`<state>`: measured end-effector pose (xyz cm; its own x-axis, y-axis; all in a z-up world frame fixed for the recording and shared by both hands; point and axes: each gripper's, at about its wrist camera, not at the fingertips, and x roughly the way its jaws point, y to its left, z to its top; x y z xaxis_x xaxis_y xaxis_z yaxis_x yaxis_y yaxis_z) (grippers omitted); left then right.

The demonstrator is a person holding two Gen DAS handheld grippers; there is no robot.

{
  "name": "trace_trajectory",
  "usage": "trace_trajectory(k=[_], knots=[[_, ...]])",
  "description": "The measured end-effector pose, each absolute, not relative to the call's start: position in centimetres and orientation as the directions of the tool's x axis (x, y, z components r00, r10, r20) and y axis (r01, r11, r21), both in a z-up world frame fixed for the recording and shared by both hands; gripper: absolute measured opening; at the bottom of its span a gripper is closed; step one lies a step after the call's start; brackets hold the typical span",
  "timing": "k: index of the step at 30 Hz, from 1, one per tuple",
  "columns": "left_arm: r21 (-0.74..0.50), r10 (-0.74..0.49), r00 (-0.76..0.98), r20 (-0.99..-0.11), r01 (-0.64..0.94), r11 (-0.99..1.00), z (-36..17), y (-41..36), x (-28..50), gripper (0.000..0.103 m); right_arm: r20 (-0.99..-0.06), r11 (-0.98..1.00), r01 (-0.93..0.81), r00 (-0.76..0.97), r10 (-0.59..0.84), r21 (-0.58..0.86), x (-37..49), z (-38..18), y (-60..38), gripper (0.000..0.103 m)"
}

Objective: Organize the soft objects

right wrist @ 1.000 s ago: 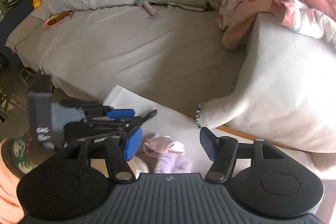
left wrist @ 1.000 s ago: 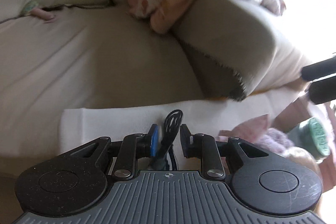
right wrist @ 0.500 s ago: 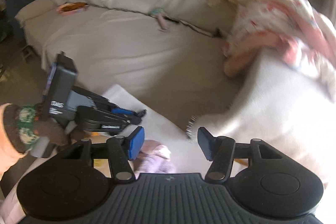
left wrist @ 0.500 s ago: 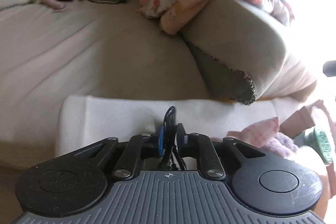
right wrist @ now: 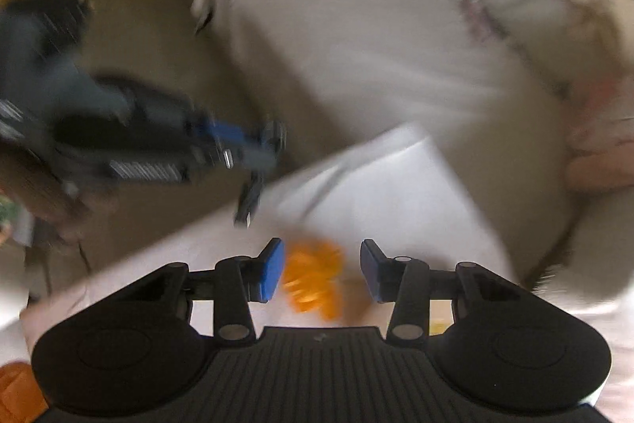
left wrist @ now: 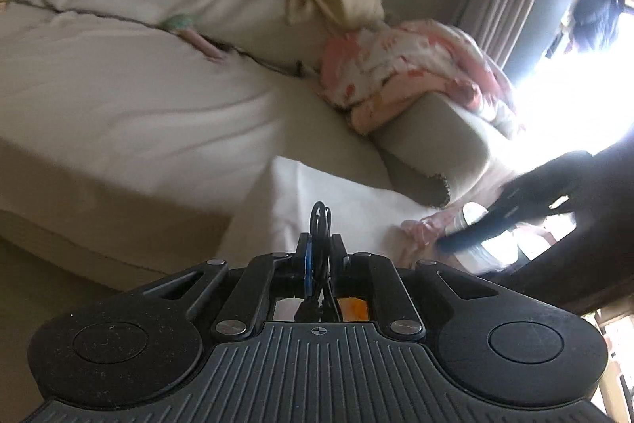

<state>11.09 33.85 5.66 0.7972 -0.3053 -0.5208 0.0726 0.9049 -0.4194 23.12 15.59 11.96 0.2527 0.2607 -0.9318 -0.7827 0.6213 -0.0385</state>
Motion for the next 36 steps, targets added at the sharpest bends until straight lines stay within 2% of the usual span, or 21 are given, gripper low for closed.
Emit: trace_trajectory(k=[6,7,9,15,23,30,36], knots=[[-0.422,-0.286,0.816,-0.502,0.057,0.905,6.3,34.9,7.6,0.011,-0.962,0.593,-0.786,0.265,0.071,-0.173,22.3,7.0,18.9,0.042],[-0.422,-0.28,0.819,-0.5,0.053,0.905,6.4,35.0,7.3,0.011,-0.962,0.595,-0.783,0.267,0.054,-0.184,22.3,6.6,19.1,0.04],[-0.416,-0.262,0.828,-0.496,0.038,0.909,6.8,35.2,6.8,0.011,-0.961,0.606,-0.772,0.273,0.045,-0.191,22.3,7.0,19.2,0.008],[-0.37,-0.202,0.865,-0.459,0.021,0.929,10.2,35.5,6.8,0.011,-0.881,0.678,-0.702,0.439,0.174,-0.216,22.1,15.2,16.8,0.005],[-0.267,-0.203,0.903,-0.379,0.104,0.958,18.4,30.5,10.4,0.011,-0.687,0.796,-0.56,0.673,0.275,-0.23,19.5,28.8,6.5,0.005],[-0.244,-0.394,0.847,-0.356,0.323,0.914,23.4,17.7,14.8,0.011,-0.56,0.87,-0.429,0.795,0.235,-0.244,15.7,33.2,-6.5,0.005],[-0.316,-0.608,0.676,-0.417,0.519,0.794,21.0,5.4,18.6,0.011,-0.568,0.931,-0.309,0.809,0.149,-0.197,13.7,31.2,-16.7,0.005]])
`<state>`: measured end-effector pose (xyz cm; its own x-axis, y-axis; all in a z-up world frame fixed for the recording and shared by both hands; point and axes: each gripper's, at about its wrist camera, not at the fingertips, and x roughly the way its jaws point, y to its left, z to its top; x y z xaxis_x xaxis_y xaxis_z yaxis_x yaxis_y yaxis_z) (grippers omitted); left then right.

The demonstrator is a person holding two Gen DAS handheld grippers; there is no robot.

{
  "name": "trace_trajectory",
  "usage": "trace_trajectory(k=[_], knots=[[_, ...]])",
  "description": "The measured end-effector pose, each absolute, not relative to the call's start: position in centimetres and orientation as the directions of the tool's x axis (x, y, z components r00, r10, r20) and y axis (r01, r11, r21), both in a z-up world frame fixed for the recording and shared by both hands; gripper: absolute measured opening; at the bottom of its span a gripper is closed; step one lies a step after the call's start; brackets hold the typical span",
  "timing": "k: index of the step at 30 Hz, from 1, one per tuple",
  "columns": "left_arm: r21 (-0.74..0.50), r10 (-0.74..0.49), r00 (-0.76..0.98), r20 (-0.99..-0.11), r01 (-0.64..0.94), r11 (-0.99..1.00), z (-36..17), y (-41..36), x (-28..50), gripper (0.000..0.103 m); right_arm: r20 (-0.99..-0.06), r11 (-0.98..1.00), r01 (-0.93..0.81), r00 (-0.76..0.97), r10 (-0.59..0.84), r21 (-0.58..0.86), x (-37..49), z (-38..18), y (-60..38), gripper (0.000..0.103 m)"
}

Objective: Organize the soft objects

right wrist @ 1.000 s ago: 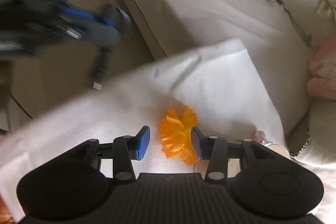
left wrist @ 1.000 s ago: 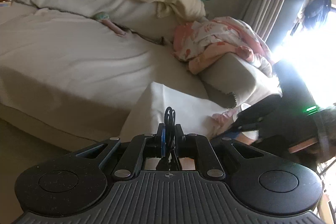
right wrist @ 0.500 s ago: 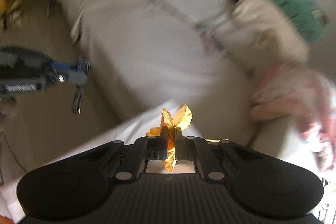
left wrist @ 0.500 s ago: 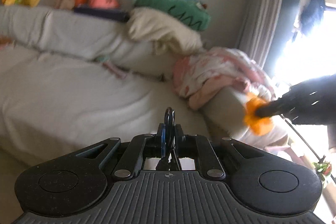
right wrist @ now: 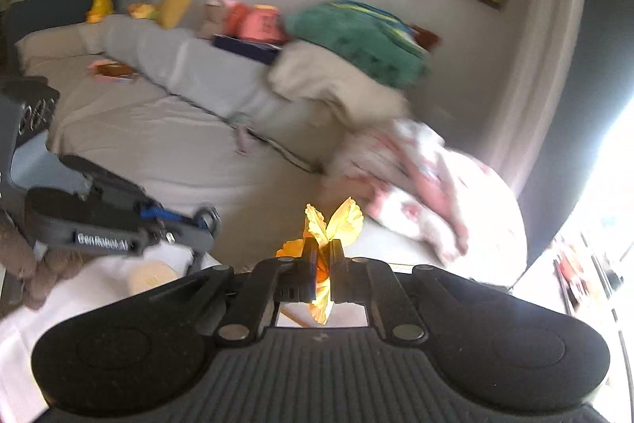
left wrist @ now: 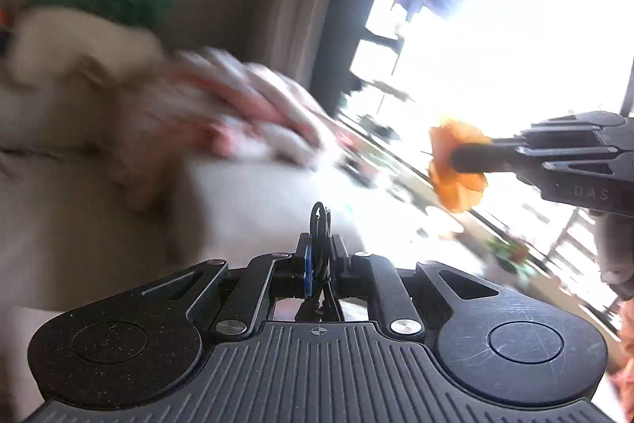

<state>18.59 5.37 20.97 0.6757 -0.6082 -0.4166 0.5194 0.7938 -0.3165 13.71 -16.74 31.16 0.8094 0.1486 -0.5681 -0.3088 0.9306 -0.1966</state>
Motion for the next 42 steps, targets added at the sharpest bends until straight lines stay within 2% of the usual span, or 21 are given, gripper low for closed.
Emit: trace_trajectory(k=[4,6,8,14,18,20,24,28,31,32,33,36,38,40,42], knots=[[-0.393,-0.668,0.564,-0.486,0.541,0.743,16.3,-0.8,21.3,0.011,-0.608,0.957,-0.261,0.783,0.132,-0.128,13.8,28.8,-21.9,0.006],[-0.499,-0.706,0.476,-0.524,0.5,0.708,13.4,-2.8,23.0,0.011,-0.622,0.962,-0.258,0.769,0.146,-0.093,13.8,27.5,-23.4,0.006],[-0.543,-0.704,0.425,-0.569,0.448,0.71,10.9,-3.9,24.0,0.013,-0.629,0.962,-0.268,0.757,0.174,-0.056,13.9,25.9,-24.2,0.006],[-0.481,-0.637,0.563,-0.526,0.421,0.769,11.0,-1.8,24.1,0.013,-0.698,0.949,-0.312,0.671,0.249,0.038,15.0,18.7,-24.6,0.006],[-0.377,-0.561,0.674,-0.48,0.419,0.826,13.1,0.9,21.9,0.013,-0.752,0.941,-0.33,0.637,0.167,-0.071,15.4,11.8,-22.3,0.006],[-0.315,-0.515,0.699,-0.495,0.408,0.857,13.9,2.7,20.6,0.013,-0.786,0.93,-0.364,0.592,0.18,-0.061,15.3,8.9,-21.6,0.006],[-0.255,-0.42,0.742,-0.523,0.334,0.907,13.3,6.0,17.4,0.013,-0.823,0.925,-0.378,0.51,0.25,0.046,15.2,5.6,-21.7,0.008],[-0.224,-0.324,0.784,-0.53,0.239,0.945,12.2,10.3,14.5,0.013,-0.81,0.923,-0.361,0.496,0.313,0.135,14.8,5.7,-23.1,0.012],[-0.249,-0.266,0.809,-0.524,0.154,0.956,11.5,13.1,13.4,0.013,-0.785,0.921,-0.361,0.522,0.332,0.15,14.1,7.9,-23.7,0.028],[-0.266,-0.254,0.814,-0.523,0.127,0.956,11.3,14.1,13.2,0.013,-0.774,0.922,-0.365,0.543,0.326,0.132,13.7,8.7,-23.7,0.037],[-0.279,-0.241,0.817,-0.524,0.103,0.955,11.2,14.9,13.0,0.013,-0.761,0.926,-0.364,0.573,0.304,0.097,13.2,9.9,-23.6,0.041],[-0.29,-0.206,0.82,-0.534,0.051,0.956,10.9,16.5,12.4,0.013,-0.719,0.926,-0.377,0.639,0.273,0.017,12.3,13.1,-22.7,0.042],[-0.299,-0.224,0.819,-0.528,0.068,0.952,10.6,16.8,12.1,0.013,-0.693,0.916,-0.399,0.67,0.266,-0.035,12.1,14.9,-21.1,0.044],[-0.306,-0.247,0.818,-0.52,0.092,0.948,10.4,16.9,11.8,0.013,-0.688,0.907,-0.421,0.661,0.299,-0.011,13.0,16.5,-19.2,0.049],[-0.303,-0.269,0.82,-0.506,0.123,0.945,10.2,16.9,11.8,0.013,-0.715,0.909,-0.406,0.607,0.346,0.095,15.4,17.4,-17.1,0.05]])
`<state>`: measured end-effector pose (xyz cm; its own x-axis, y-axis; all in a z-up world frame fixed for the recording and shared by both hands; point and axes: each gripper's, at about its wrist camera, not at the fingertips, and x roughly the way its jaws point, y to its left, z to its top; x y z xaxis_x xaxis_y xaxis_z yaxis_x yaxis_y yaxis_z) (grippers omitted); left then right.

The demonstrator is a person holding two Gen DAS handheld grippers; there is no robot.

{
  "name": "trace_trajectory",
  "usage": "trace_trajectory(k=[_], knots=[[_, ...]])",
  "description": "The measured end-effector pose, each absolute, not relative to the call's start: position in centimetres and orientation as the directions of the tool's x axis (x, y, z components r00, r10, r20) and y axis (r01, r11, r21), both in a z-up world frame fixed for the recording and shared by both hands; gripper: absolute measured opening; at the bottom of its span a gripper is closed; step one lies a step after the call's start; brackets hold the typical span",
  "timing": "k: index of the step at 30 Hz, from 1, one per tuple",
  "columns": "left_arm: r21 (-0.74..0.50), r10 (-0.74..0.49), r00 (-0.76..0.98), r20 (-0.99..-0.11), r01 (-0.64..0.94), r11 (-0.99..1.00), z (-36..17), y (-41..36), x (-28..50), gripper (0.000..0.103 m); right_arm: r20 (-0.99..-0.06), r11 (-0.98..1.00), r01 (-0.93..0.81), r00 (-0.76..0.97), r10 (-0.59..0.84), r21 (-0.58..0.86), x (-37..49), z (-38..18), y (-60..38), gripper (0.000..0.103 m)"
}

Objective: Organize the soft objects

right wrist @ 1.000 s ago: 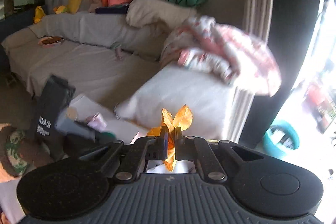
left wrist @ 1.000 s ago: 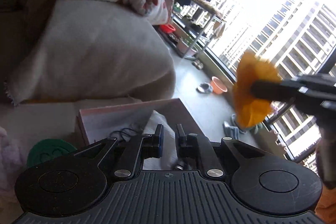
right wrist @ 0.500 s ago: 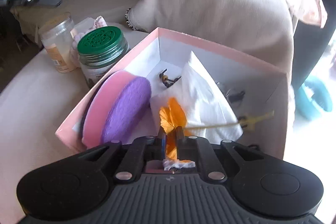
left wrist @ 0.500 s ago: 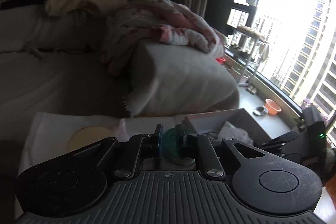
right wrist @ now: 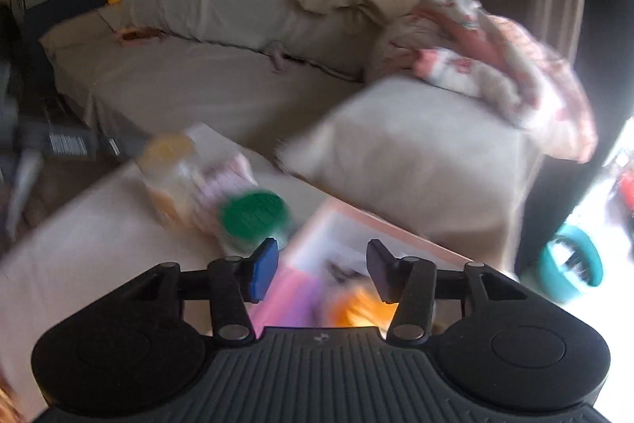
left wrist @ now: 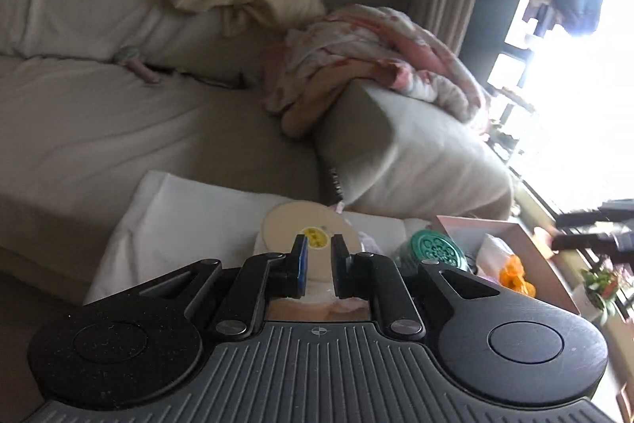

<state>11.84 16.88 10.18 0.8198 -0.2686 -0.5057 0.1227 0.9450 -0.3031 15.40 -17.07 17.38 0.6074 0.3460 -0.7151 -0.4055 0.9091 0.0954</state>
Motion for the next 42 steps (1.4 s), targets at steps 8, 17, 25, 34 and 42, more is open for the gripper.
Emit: trace_trajectory(k=[8,17,25,34,42], knots=[[-0.266,-0.33,0.795,-0.509,0.22,0.939,11.6,19.1,12.9,0.013,-0.802,0.899,-0.359,0.444,0.4,0.249,25.5,16.3,-7.6,0.05],[-0.33,-0.358,0.769,-0.53,0.202,0.922,9.1,22.2,10.9,0.013,-0.9,0.945,-0.232,0.319,0.297,0.23,32.9,9.4,-2.1,0.05],[-0.346,-0.373,0.757,-0.536,0.206,0.915,8.1,22.4,8.5,0.013,-0.847,0.928,-0.274,0.402,0.348,0.251,30.6,11.5,-2.5,0.001],[-0.413,-0.432,0.769,-0.472,0.24,0.879,7.8,20.7,6.9,0.013,-0.765,0.85,-0.447,0.432,0.477,0.277,19.0,18.7,-6.5,0.001],[-0.381,-0.442,0.732,-0.518,0.265,0.886,6.9,18.4,6.7,0.013,-0.838,0.778,-0.513,0.186,0.513,0.362,15.0,12.6,-3.6,0.004]])
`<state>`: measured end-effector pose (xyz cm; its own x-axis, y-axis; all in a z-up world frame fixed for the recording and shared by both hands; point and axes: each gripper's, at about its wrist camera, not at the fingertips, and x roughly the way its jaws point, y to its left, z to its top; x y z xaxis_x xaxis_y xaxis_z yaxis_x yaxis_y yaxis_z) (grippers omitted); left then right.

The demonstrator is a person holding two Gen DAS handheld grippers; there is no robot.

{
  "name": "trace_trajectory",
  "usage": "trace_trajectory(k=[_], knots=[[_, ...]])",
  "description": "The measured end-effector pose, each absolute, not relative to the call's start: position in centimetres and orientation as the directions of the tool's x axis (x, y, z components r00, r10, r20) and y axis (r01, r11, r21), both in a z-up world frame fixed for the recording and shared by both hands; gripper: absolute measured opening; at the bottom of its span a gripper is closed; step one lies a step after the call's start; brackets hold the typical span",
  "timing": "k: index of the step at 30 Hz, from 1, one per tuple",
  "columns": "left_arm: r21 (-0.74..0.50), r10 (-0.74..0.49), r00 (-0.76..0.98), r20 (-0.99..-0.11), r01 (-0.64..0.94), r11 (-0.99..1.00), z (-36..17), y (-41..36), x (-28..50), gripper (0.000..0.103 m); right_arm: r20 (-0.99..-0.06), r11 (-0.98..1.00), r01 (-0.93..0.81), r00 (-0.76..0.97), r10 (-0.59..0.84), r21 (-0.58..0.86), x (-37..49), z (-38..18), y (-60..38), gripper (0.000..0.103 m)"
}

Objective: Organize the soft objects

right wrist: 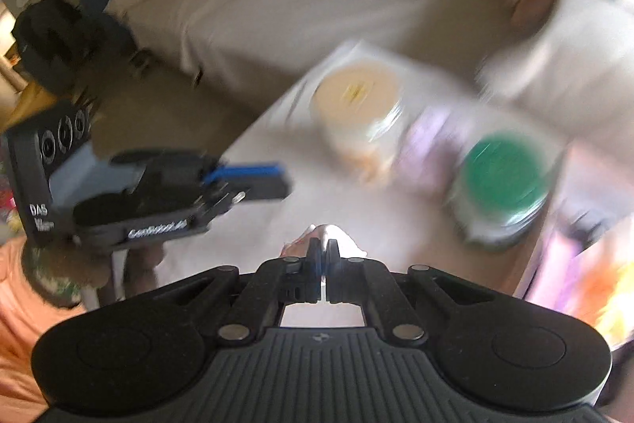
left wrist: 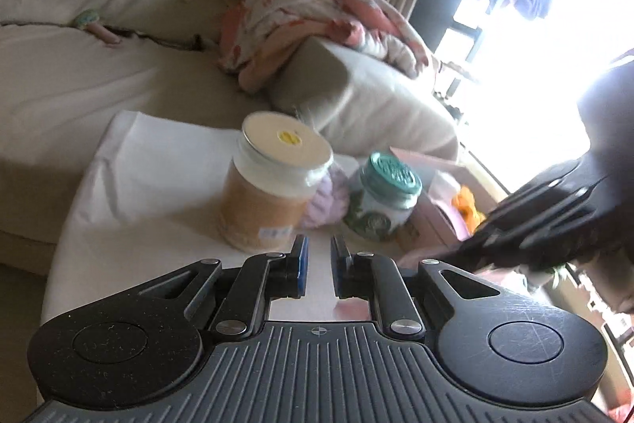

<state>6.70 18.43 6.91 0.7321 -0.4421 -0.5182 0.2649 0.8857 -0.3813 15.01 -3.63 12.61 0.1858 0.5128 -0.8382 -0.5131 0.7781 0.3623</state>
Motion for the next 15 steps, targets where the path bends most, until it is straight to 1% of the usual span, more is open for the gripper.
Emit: trace_trajectory(k=[2,4,6,8,10,11,12,15], knots=[[-0.357,-0.424,0.736,-0.528,0.26,0.897,6.9,18.4,6.3,0.013,-0.844,0.774,-0.53,0.184,0.504,0.347,14.9,12.3,-3.2,0.007],[-0.312,-0.391,0.746,-0.54,0.254,0.916,6.8,18.3,6.0,0.013,-0.832,0.781,-0.54,0.24,0.501,0.315,15.4,13.2,-3.4,0.014],[-0.262,-0.362,0.75,-0.553,0.255,0.931,6.5,18.2,5.7,0.013,-0.803,0.794,-0.523,0.303,0.513,0.309,16.2,14.6,-4.2,0.033],[-0.245,-0.364,0.74,-0.566,0.271,0.931,6.0,18.0,5.7,0.013,-0.789,0.826,-0.478,0.363,0.496,0.299,18.1,15.6,-5.0,0.043],[-0.26,-0.388,0.719,-0.576,0.289,0.921,5.5,17.6,5.9,0.013,-0.794,0.862,-0.415,0.397,0.46,0.292,20.8,15.7,-5.4,0.047],[-0.27,-0.402,0.709,-0.58,0.299,0.916,5.2,17.3,5.9,0.013,-0.809,0.882,-0.372,0.398,0.433,0.289,22.6,15.3,-5.5,0.052],[-0.276,-0.414,0.698,-0.584,0.309,0.91,5.0,17.0,6.0,0.013,-0.825,0.9,-0.328,0.391,0.407,0.289,24.3,14.6,-5.5,0.054],[-0.291,-0.46,0.665,-0.588,0.357,0.888,4.5,15.8,5.6,0.013,-0.883,0.935,-0.221,0.326,0.338,0.276,28.9,11.6,-5.0,0.054]])
